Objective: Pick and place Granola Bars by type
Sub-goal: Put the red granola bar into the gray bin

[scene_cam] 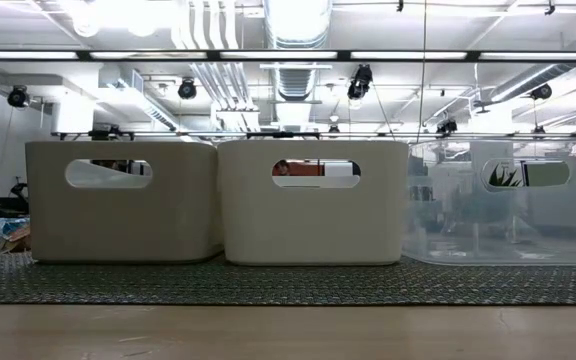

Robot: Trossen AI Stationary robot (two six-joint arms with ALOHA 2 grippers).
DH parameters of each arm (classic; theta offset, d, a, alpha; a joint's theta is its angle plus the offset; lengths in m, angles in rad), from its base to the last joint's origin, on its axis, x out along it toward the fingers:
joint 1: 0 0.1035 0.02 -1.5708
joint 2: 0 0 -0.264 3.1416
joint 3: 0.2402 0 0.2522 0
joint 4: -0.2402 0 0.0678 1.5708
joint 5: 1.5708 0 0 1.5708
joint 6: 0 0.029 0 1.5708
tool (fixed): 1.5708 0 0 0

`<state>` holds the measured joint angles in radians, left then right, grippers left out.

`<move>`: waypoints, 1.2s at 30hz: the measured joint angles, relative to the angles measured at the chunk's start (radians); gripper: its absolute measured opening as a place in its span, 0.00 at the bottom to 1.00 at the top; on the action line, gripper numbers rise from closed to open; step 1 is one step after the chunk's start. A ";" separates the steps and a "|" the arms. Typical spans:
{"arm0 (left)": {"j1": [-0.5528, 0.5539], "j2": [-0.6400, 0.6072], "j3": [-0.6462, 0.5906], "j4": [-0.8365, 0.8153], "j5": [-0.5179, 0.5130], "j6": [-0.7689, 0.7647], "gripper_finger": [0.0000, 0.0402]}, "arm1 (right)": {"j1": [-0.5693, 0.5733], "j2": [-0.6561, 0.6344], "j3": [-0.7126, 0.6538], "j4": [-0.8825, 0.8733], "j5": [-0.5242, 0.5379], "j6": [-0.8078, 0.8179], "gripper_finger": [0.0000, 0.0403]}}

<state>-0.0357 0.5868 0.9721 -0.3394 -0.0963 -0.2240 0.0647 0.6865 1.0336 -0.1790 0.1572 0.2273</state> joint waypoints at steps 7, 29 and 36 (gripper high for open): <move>0.000 0.007 0.011 -0.018 0.000 0.039 0.00 | 0.000 0.013 0.098 -0.238 0.000 -0.014 0.02; 0.001 -0.157 -0.209 0.051 0.018 0.066 0.00 | 0.001 -0.072 -0.224 -0.073 -0.079 -0.061 0.02; 0.001 -0.234 -0.348 0.050 0.020 0.084 0.00 | 0.001 -0.071 -0.344 0.057 -0.078 -0.046 0.02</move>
<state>-0.0349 0.3531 0.6244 -0.2893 -0.0765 -0.1399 0.0654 0.6155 0.6900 -0.1218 0.0790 0.1814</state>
